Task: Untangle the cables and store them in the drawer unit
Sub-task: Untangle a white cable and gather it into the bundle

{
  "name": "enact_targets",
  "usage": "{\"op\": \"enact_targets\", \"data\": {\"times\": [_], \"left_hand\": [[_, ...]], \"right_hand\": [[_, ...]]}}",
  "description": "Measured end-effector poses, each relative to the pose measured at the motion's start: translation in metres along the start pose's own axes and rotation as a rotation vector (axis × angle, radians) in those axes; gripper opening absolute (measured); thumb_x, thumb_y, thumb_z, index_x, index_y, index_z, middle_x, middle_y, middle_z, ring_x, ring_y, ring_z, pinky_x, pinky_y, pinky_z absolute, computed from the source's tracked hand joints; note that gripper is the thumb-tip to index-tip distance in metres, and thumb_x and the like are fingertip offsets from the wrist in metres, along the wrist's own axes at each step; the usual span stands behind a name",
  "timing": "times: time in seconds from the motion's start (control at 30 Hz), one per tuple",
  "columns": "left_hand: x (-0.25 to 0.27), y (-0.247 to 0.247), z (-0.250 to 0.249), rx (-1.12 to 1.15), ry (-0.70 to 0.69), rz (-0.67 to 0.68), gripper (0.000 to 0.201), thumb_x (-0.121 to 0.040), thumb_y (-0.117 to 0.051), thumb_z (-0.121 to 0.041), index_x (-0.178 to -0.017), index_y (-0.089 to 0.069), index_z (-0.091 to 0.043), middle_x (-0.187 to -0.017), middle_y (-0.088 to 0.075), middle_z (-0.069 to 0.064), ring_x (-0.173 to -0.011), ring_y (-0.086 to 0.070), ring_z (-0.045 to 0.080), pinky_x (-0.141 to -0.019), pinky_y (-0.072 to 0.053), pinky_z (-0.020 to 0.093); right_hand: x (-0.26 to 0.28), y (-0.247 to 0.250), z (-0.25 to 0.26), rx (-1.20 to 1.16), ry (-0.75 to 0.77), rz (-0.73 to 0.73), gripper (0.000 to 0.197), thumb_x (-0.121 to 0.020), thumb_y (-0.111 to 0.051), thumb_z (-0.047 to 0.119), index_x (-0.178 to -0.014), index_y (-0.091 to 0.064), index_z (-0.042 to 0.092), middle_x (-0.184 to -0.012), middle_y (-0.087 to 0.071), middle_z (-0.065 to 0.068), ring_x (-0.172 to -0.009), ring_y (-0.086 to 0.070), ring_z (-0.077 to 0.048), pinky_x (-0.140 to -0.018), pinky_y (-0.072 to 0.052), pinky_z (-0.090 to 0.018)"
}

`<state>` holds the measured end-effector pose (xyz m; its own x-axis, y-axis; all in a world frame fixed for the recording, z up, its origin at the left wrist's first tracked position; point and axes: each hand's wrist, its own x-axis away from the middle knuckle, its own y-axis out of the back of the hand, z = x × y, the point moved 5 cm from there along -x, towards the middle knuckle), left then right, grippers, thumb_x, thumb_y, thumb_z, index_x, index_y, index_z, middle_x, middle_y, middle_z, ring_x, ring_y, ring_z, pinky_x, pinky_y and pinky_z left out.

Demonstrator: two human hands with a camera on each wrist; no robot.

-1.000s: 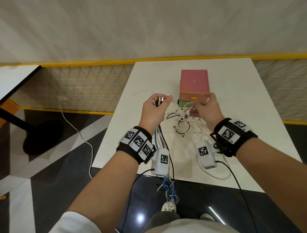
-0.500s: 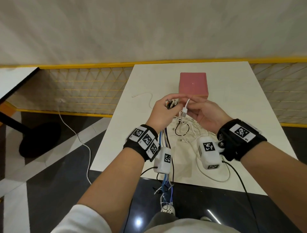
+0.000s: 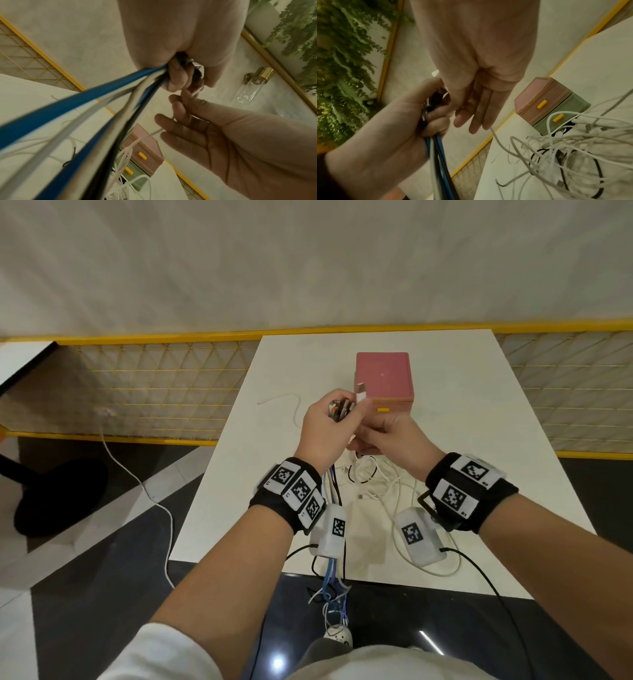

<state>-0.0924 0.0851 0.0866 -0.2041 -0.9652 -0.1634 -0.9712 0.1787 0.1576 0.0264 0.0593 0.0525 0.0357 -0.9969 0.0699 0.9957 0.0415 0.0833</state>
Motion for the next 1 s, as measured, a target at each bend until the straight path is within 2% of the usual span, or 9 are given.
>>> {"op": "enact_targets", "data": {"times": [0.03,0.13,0.3,0.43,0.63,0.7,0.8,0.9,1.0], "left_hand": [[-0.001,0.001,-0.001,0.017,0.008,-0.018,0.007,-0.089,-0.069,-0.019,-0.086,-0.063,-0.019,-0.076,-0.063,0.016,-0.059,-0.051,0.012,-0.053,-0.045,0.022],[-0.006,0.007,-0.003,0.073,0.015,-0.095,0.013,-0.091,-0.064,-0.012,-0.103,-0.067,-0.017,-0.078,-0.064,-0.001,-0.056,-0.053,0.007,-0.056,-0.044,0.019],[-0.012,0.022,-0.012,0.141,0.009,-0.2,0.023,-0.099,-0.055,-0.029,-0.087,-0.063,-0.012,-0.057,-0.04,0.0,-0.046,-0.033,0.007,-0.045,-0.029,0.019],[-0.017,0.034,-0.023,0.223,-0.01,-0.244,0.025,-0.1,-0.055,-0.027,-0.079,-0.057,-0.014,-0.055,-0.034,0.0,-0.049,-0.029,0.011,-0.047,-0.024,0.025],[-0.018,0.049,-0.04,0.342,-0.056,-0.278,0.026,-0.099,-0.057,-0.024,-0.074,-0.056,-0.015,-0.054,-0.043,-0.005,-0.048,-0.043,0.009,-0.064,-0.052,0.032],[-0.022,0.062,-0.045,0.459,-0.046,-0.335,0.025,-0.098,-0.059,-0.025,-0.075,-0.051,-0.017,-0.049,-0.034,-0.006,-0.041,-0.03,0.01,-0.044,-0.041,0.025],[-0.029,0.081,-0.043,0.489,-0.025,-0.416,0.025,-0.092,-0.068,-0.026,-0.078,-0.048,-0.019,-0.054,-0.036,-0.008,-0.042,-0.023,0.008,-0.038,-0.022,0.021],[-0.031,0.071,-0.035,0.153,-0.011,-0.294,0.015,-0.084,-0.076,-0.027,-0.082,-0.062,-0.022,-0.068,-0.047,-0.006,-0.049,-0.034,0.008,-0.04,-0.03,0.02],[-0.027,0.037,-0.013,-0.195,0.089,0.03,0.026,-0.086,-0.073,-0.036,-0.109,-0.069,-0.023,-0.068,-0.05,-0.013,-0.047,-0.04,0.001,-0.043,-0.034,0.016]], "right_hand": [[0.0,-0.002,-0.003,0.024,-0.005,0.023,0.014,-0.095,-0.055,0.013,-0.096,-0.069,0.008,-0.078,-0.069,-0.011,-0.069,-0.069,-0.008,-0.077,-0.057,-0.027],[0.0,-0.009,-0.016,0.078,-0.052,0.11,0.018,-0.096,-0.053,0.015,-0.086,-0.068,0.013,-0.066,-0.064,-0.006,-0.073,-0.071,-0.017,-0.072,-0.056,-0.028],[0.007,-0.011,-0.048,0.321,-0.115,0.236,0.026,-0.099,-0.046,0.024,-0.088,-0.065,0.01,-0.075,-0.061,-0.003,-0.072,-0.067,-0.019,-0.071,-0.055,-0.034],[0.002,0.0,-0.046,0.348,-0.082,0.142,0.024,-0.101,-0.042,0.02,-0.091,-0.057,0.004,-0.089,-0.056,-0.003,-0.064,-0.064,-0.022,-0.063,-0.056,-0.039],[-0.022,0.023,-0.003,0.237,-0.032,0.055,0.023,-0.101,-0.041,0.025,-0.086,-0.048,0.008,-0.082,-0.055,-0.007,-0.059,-0.069,-0.025,-0.054,-0.058,-0.034],[-0.02,0.024,-0.003,0.305,-0.044,0.14,0.028,-0.101,-0.039,0.028,-0.087,-0.044,0.005,-0.076,-0.047,-0.007,-0.061,-0.07,-0.031,-0.054,-0.057,-0.038],[-0.011,0.019,-0.019,0.435,-0.082,0.283,0.033,-0.102,-0.036,0.03,-0.096,-0.042,-0.001,-0.081,-0.041,-0.012,-0.067,-0.07,-0.034,-0.06,-0.056,-0.049],[-0.011,0.019,-0.02,0.496,-0.055,0.257,0.026,-0.102,-0.037,0.027,-0.094,-0.049,0.005,-0.09,-0.046,-0.011,-0.066,-0.069,-0.032,-0.059,-0.056,-0.047],[-0.016,0.018,0.002,0.475,0.042,0.162,0.02,-0.101,-0.04,0.02,-0.087,-0.052,0.011,-0.083,-0.05,-0.008,-0.06,-0.066,-0.026,-0.056,-0.057,-0.042]]}}
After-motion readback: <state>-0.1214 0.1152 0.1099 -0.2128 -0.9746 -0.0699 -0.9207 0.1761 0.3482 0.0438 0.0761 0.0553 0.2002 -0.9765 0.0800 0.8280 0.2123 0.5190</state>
